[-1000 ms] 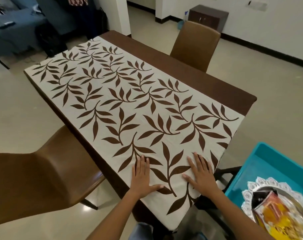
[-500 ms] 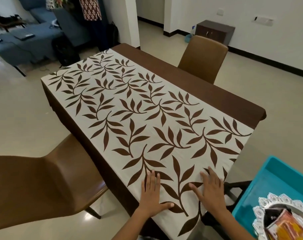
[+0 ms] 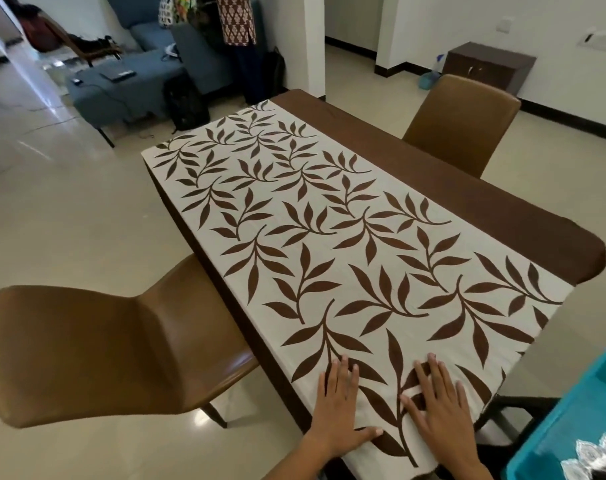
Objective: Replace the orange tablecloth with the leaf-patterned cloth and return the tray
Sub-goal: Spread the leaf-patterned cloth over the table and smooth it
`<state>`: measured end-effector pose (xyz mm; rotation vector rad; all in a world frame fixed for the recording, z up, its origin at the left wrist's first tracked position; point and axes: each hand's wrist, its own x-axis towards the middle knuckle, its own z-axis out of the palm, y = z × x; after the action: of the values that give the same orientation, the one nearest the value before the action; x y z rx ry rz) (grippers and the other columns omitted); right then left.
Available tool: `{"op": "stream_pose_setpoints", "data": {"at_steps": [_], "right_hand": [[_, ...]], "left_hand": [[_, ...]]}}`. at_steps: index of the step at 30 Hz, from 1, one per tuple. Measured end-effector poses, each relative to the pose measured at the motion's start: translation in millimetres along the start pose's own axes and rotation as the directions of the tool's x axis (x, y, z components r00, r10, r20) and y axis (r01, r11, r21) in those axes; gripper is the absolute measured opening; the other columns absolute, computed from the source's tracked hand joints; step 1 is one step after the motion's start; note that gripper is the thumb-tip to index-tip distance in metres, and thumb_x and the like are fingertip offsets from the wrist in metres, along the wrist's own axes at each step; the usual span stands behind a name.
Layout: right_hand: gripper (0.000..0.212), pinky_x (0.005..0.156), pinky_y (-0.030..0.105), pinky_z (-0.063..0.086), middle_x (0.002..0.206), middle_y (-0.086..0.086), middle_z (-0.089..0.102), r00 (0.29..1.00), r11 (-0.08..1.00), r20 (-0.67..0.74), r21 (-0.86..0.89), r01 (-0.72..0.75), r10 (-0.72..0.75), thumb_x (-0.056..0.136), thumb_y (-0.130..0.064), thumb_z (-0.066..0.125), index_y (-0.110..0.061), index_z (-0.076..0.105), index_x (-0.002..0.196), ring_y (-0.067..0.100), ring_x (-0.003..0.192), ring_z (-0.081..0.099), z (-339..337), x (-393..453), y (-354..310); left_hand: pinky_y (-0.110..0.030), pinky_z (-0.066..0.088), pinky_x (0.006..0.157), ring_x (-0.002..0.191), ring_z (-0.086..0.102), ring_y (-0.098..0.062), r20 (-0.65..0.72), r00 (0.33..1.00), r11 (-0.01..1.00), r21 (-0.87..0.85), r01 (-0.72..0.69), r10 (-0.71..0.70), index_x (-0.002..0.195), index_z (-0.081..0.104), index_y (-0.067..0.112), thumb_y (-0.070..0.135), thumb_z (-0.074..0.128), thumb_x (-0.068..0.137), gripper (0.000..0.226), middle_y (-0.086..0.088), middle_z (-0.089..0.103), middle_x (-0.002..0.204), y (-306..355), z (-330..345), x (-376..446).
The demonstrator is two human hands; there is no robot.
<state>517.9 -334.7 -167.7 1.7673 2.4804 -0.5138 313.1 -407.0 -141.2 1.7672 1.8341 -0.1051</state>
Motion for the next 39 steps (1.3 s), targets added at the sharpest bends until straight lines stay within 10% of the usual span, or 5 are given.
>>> {"op": "stream_pose_setpoints", "data": {"at_steps": [5, 16, 25, 33, 39], "right_hand": [[0.069, 0.116, 0.043, 0.000, 0.158, -0.005, 0.001, 0.997, 0.992, -0.007, 0.100, -0.074, 0.075, 0.088, -0.066, 0.022, -0.031, 0.017, 0.147, 0.015, 0.145, -0.002, -11.1, 2.9, -12.7], [0.053, 0.116, 0.048, 0.014, 0.152, 0.010, 0.030, 0.977, 0.986, -0.170, 0.124, -0.111, 0.131, 0.088, -0.024, 0.057, -0.020, 0.040, 0.139, 0.026, 0.144, 0.015, 4.7, 111.0, -195.5], [0.060, 0.115, 0.040, 0.011, 0.159, -0.004, 0.004, 0.926, 0.930, -0.124, 0.139, -0.340, 0.357, 0.094, -0.054, 0.024, -0.031, 0.016, 0.149, 0.017, 0.146, 0.005, 42.6, 4.8, -143.0], [0.074, 0.112, 0.056, 0.015, 0.155, 0.005, 0.006, 0.601, 0.613, -0.124, 0.188, -0.767, 0.790, 0.090, -0.061, 0.008, -0.016, 0.026, 0.147, 0.026, 0.143, 0.013, 28.2, -18.9, -121.4], [0.057, 0.113, 0.050, 0.016, 0.157, 0.002, 0.009, 0.808, 0.824, -0.180, 0.210, -0.526, 0.562, 0.095, -0.047, 0.022, -0.024, 0.018, 0.148, 0.020, 0.145, 0.007, 10.0, 79.3, -143.1]], "left_hand": [[-0.042, 0.000, 0.118, 0.145, 0.007, -0.019, -0.191, 0.980, 0.996, -0.054, -0.073, 0.062, 0.147, 0.027, 0.023, 0.041, 0.029, 0.096, 0.054, 0.002, 0.010, 0.158, -23.7, -35.7, 5.1], [-0.050, 0.040, 0.103, 0.138, 0.032, -0.026, -0.285, 0.950, 0.985, 0.146, -0.089, 0.129, 0.141, 0.040, 0.014, 0.025, 0.026, 0.093, 0.052, -0.008, 0.033, 0.150, -134.8, -93.9, 117.2], [-0.038, 0.006, 0.119, 0.146, 0.000, -0.015, -0.264, 0.917, 0.948, 0.189, -0.255, 0.299, 0.151, 0.013, 0.021, 0.042, 0.014, 0.101, 0.055, 0.000, 0.006, 0.159, -166.0, -79.9, 121.6], [-0.041, 0.018, 0.115, 0.142, 0.022, -0.023, -0.239, 0.915, 0.945, 0.101, -0.311, 0.326, 0.147, 0.027, 0.020, 0.040, 0.028, 0.095, 0.056, -0.005, 0.024, 0.154, -150.1, -84.5, 122.5], [-0.045, 0.009, 0.113, 0.146, -0.003, -0.019, -0.085, 0.857, 0.850, 0.205, -0.485, 0.509, 0.151, 0.002, 0.029, 0.051, 0.035, 0.090, 0.073, -0.003, 0.000, 0.159, -127.2, -83.2, 138.3]]}}
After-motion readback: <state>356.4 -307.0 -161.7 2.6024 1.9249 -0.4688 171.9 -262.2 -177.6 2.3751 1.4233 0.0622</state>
